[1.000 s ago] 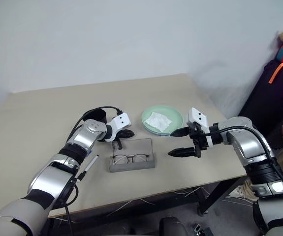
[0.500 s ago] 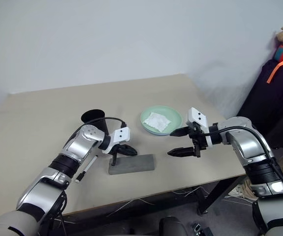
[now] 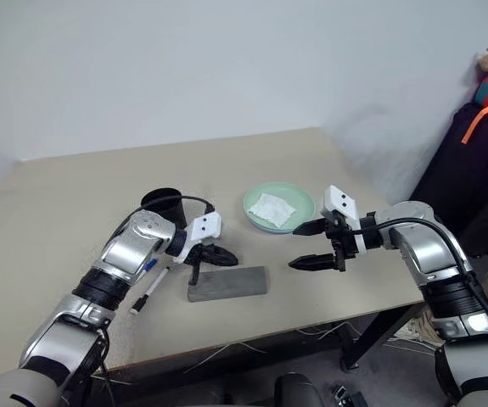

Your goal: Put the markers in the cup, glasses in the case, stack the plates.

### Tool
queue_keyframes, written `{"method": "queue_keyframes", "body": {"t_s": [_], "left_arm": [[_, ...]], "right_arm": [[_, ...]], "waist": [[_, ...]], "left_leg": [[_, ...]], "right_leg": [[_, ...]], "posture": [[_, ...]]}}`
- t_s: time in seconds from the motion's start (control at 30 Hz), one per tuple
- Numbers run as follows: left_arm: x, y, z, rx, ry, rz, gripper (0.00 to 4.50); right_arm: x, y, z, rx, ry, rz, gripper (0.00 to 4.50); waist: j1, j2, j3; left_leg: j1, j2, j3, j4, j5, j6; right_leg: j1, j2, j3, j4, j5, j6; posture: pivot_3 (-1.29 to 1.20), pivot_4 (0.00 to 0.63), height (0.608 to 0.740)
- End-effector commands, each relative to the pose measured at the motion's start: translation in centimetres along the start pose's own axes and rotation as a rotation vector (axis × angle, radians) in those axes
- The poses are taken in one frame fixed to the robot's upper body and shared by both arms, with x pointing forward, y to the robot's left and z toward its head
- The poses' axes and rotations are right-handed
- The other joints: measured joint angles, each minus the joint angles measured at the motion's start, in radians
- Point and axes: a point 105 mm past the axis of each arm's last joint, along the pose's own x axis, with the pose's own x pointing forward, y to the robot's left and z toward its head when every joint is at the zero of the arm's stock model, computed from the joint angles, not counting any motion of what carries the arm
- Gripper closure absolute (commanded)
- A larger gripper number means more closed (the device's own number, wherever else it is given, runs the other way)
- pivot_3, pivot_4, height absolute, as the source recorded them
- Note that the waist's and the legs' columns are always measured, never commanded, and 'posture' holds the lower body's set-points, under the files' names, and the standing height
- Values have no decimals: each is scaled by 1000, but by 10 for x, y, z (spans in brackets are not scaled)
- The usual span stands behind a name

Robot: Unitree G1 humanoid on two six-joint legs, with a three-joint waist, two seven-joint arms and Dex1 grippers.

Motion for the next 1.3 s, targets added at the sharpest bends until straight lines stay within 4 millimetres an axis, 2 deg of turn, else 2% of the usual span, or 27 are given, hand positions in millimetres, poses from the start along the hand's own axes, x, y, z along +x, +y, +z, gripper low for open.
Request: {"method": "queue_keyframes", "body": {"t_s": [0.03, 0.17, 0.27, 0.37, 0.47, 0.53, 0.67, 0.8, 0.93, 1.17, 1.3], "left_arm": [[-16, -14, 13, -51, -54, 22, 4413], [-35, -18, -3, -145, -20, 105, 3577], [-39, -21, -6, -153, -10, 117, 2458], [-57, -10, -6, -196, -47, 264, 1481], [-77, 10, -12, -188, -25, 480, 483], [-82, 16, -13, -200, -16, 536, 483], [-90, 26, -29, -307, 118, 640, 483], [-95, 30, -50, -357, 376, 747, 483], [-89, 23, -54, -430, 406, 721, 483], [-93, 17, -65, -552, 478, 727, 483], [-90, 9, -77, -606, 513, 717, 483]], "right_arm": [[-2, -3, 14, -56, -23, -13, 0], [-3, -3, 15, -56, -25, -12, 0], [-3, -3, 14, -56, -25, -12, 0], [-3, -3, 14, -54, -26, -10, 0], [-3, -4, 14, -53, -22, -5, 0], [-3, -4, 14, -53, -20, -1, 0], [0, -5, 15, -55, -18, 11, 0], [2, -5, 16, -56, -18, 19, 0], [2, -5, 17, -56, -18, 22, 0], [1, -4, 16, -52, -19, 20, 0], [1, -3, 15, -49, -16, 23, 0]], "waist": [[-3, 0, 0], [-3, 0, 0], [-2, -1, 1], [0, -1, 1], [0, -1, 1], [0, -1, 1], [-1, -1, 1], [0, -1, 1], [-1, -2, 1], [-1, -2, 1], [-1, -2, 1]], "left_leg": [[0, 0, 0, -1, 0, 0], [1, 0, 0, -3, 0, 0], [2, 0, 1, -3, 0, 0], [3, 0, 0, 0, 0, 1], [2, 1, 1, 1, 0, 1], [2, 0, 1, 1, 0, 1], [2, -2, 1, 1, 0, 1], [2, -4, 1, 1, 0, 1], [2, -4, 1, -2, 0, 1], [1, -6, 1, -3, 0, 1], [2, -5, 1, -2, 1, 1]], "right_leg": [[0, 0, 0, 0, 0, 0], [0, 1, 2, 1, -1, -1], [0, 1, 2, 4, -1, -1], [-1, 1, 2, 5, -3, 2], [-2, 0, 4, 8, -5, 5], [-1, 0, 6, 8, -5, 5], [-1, 0, 8, 8, -5, 6], [-2, 1, 9, 9, -5, 6], [-2, 1, 11, 9, -6, 8], [-3, 1, 12, 9, -6, 8], [-3, 1, 12, 9, -6, 8]], "posture": [[0, 0, 735], [0, 0, 735], [0, 0, 735], [0, 0, 735], [0, 0, 735], [0, 0, 735], [0, 0, 735], [0, 0, 735], [0, 0, 735], [0, 0, 735], [0, 0, 735]]}}
